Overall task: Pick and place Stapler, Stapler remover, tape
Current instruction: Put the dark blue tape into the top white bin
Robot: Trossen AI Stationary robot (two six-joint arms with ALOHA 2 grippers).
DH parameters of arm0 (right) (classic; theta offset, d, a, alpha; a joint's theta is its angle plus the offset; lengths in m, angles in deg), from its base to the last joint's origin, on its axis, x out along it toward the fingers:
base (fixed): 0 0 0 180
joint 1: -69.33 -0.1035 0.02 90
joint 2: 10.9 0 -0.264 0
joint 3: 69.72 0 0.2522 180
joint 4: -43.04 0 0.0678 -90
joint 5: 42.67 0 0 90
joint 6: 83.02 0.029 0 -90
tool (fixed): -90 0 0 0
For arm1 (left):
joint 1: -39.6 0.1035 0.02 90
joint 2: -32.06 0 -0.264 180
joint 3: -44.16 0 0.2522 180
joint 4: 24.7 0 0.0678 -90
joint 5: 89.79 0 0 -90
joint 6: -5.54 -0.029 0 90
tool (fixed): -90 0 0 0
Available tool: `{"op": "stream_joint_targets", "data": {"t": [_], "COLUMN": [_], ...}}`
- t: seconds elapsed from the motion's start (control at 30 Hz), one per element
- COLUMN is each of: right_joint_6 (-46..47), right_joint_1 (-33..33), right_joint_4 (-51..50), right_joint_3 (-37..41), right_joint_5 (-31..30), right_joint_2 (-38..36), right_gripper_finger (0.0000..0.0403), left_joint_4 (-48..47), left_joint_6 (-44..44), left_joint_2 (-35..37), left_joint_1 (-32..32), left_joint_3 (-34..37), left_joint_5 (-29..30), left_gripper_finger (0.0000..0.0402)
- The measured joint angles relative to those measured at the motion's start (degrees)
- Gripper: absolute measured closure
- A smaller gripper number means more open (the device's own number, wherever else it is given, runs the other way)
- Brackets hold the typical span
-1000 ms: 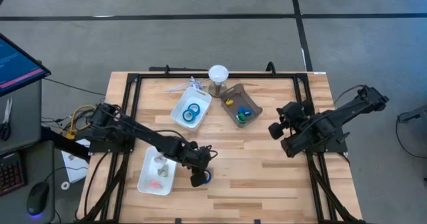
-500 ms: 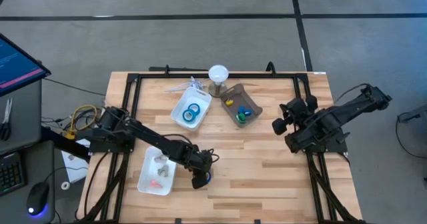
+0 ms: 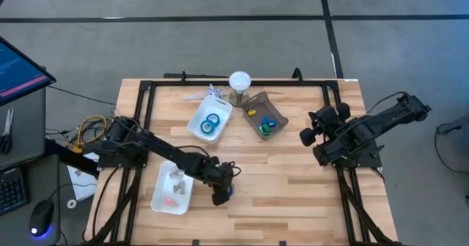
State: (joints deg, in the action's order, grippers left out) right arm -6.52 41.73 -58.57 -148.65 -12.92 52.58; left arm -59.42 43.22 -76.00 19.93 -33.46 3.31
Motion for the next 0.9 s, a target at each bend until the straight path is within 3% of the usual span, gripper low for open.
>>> {"op": "stream_joint_targets", "data": {"t": [0.23, 0.6, 0.73, 0.9], "right_joint_6": [0.0, 0.6, 0.8, 0.9], "right_joint_1": [0.0, 0.4, 0.4, 0.4], "right_joint_4": [-0.4, 0.1, 0.1, 0.1], "right_joint_3": [0.0, 0.0, 0.0, 0.0], "right_joint_5": [-0.3, -0.3, -0.3, -0.3], "right_joint_2": [-0.7, -0.5, -0.5, -0.5], "right_gripper_finger": [0.0403, 0.0403, 0.0403, 0.0403], "left_joint_4": [-0.3, -6.9, -12.0, -11.2], "left_joint_6": [-3.6, -14.9, -17.5, -18.4], "left_joint_2": [6.6, 22.8, 24.1, 22.9], "left_joint_1": [3.0, 18.4, 24.6, 31.6], "left_joint_3": [0.0, -0.2, 0.0, 3.7], "left_joint_5": [3.8, 16.6, 18.8, 18.7], "left_gripper_finger": [0.0386, 0.0386, 0.0386, 0.0386]}}
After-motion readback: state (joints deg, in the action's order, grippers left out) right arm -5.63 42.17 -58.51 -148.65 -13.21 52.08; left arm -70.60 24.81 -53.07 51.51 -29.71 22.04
